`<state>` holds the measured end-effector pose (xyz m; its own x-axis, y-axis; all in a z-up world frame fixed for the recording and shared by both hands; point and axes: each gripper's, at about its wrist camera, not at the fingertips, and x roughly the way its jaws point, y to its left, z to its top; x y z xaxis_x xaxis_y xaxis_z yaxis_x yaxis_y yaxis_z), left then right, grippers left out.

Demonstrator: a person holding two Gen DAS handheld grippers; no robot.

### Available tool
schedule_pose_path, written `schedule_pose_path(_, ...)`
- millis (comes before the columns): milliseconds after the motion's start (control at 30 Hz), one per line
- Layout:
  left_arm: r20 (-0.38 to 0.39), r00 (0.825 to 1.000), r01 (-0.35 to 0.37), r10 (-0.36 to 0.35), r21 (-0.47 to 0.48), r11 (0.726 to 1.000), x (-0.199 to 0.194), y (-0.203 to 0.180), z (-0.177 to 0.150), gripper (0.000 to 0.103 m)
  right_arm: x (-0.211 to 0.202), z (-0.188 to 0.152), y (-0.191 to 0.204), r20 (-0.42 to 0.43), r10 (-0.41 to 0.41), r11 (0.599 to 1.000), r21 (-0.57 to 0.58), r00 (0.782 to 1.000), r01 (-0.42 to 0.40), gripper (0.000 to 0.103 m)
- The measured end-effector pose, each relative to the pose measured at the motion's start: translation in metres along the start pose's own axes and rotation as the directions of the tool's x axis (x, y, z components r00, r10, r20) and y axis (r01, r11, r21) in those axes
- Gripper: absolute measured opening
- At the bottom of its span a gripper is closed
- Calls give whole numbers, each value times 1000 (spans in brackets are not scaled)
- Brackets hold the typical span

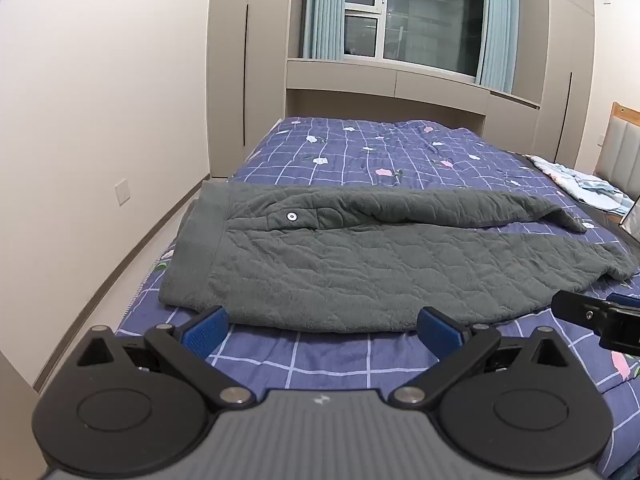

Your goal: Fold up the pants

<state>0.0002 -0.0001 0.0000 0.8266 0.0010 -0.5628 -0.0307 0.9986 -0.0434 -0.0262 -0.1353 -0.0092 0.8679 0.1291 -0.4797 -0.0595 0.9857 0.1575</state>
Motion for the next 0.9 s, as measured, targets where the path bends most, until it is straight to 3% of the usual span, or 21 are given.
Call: schedule_pose_path(900,-16,1000,-1,1,-17,1000,-1,0,-1,103,0,0,-4,-9,4,1000,11,1000,-4,103)
